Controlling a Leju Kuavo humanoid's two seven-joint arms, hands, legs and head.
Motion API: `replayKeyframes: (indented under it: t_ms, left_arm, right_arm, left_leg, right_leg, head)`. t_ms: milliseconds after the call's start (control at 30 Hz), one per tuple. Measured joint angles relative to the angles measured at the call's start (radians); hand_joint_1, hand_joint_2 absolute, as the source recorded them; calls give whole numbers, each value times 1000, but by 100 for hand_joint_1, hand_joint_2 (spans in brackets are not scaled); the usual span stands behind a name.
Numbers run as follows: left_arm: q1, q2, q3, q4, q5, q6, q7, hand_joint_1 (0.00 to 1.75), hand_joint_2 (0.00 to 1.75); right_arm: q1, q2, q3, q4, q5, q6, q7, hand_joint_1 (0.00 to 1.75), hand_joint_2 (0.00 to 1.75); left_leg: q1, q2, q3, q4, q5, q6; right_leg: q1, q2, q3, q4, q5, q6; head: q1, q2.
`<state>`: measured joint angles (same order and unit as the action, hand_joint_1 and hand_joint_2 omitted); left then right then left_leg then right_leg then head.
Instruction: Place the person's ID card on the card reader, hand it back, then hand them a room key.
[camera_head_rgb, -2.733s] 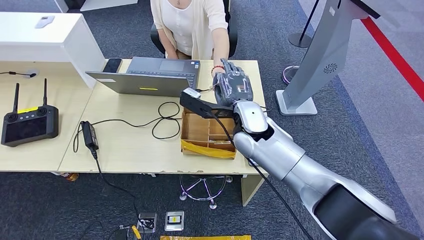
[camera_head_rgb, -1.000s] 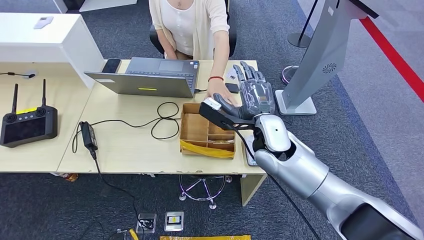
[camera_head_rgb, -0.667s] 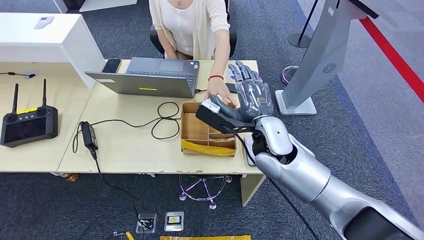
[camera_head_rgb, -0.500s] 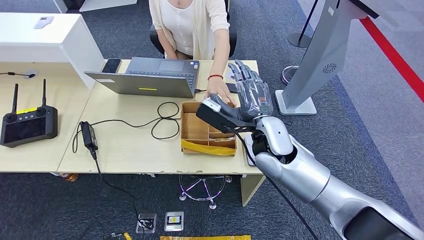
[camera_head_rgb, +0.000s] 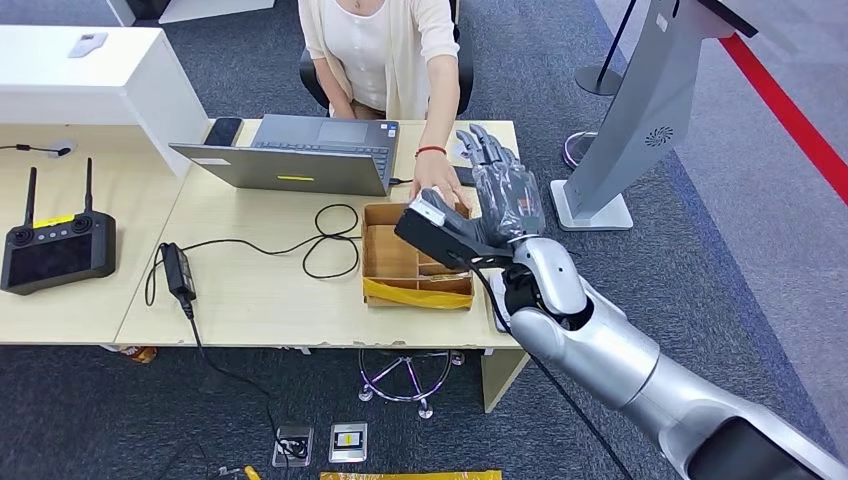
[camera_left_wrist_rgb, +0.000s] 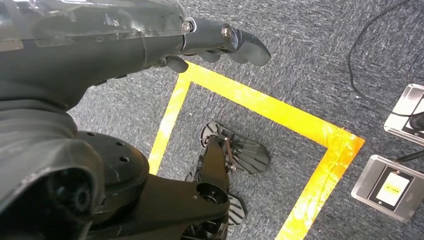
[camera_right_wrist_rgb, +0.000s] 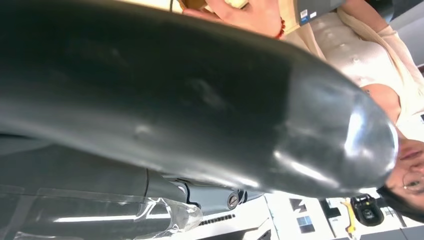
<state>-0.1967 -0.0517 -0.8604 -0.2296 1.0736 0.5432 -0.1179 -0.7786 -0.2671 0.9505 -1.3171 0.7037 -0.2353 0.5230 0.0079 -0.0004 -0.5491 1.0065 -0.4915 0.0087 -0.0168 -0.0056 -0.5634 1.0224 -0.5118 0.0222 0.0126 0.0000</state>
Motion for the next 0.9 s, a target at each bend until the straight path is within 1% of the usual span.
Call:
replayKeyframes:
  t_ms: [133,267,400,733,800,900]
  left_arm:
    - [4,0,7,0,8,1,-2,0,0]
    - [8,1,11,0,12,2,-3,0,0]
    - [12,2,16,0,15,2,-4,0,0]
    - [22,6,21,0,33,-1,-11,0,0]
    - [26,7,26,0,41,0,-19,0,0]
    - [33,9,35,0,56,0,-34,0,0]
  right_arm:
    - [25,-15,5,-23,13,10,31,0,0]
    - [49,-28,11,-49,25,20,43,0,0]
    - [80,-40,24,-79,53,48,56,0,175]
    - [118,-51,66,-117,137,141,108,0,175]
    - [138,-52,75,-131,170,160,122,0,175]
    - [163,-52,93,-154,254,192,143,0,175]
  left_leg:
    - [0,0,0,0,0,0]
    - [0,0,0,0,0,0]
    - [0,0,0,0,0,0]
    - [0,0,0,0,0,0]
    - [0,0,0,0,0,0]
    - [0,0,-1,0,0,0]
  right_leg:
    - [0,0,0,0,0,0]
    - [0,0,0,0,0,0]
    - [0,0,0,0,0,0]
    - [0,0,0,0,0,0]
    - [0,0,0,0,0,0]
    - [0,0,-1,0,0,0]
  head:
    - [0,0]
    - [0,0]
    - [0,0]
    - [0,0]
    - [0,0]
    - [0,0]
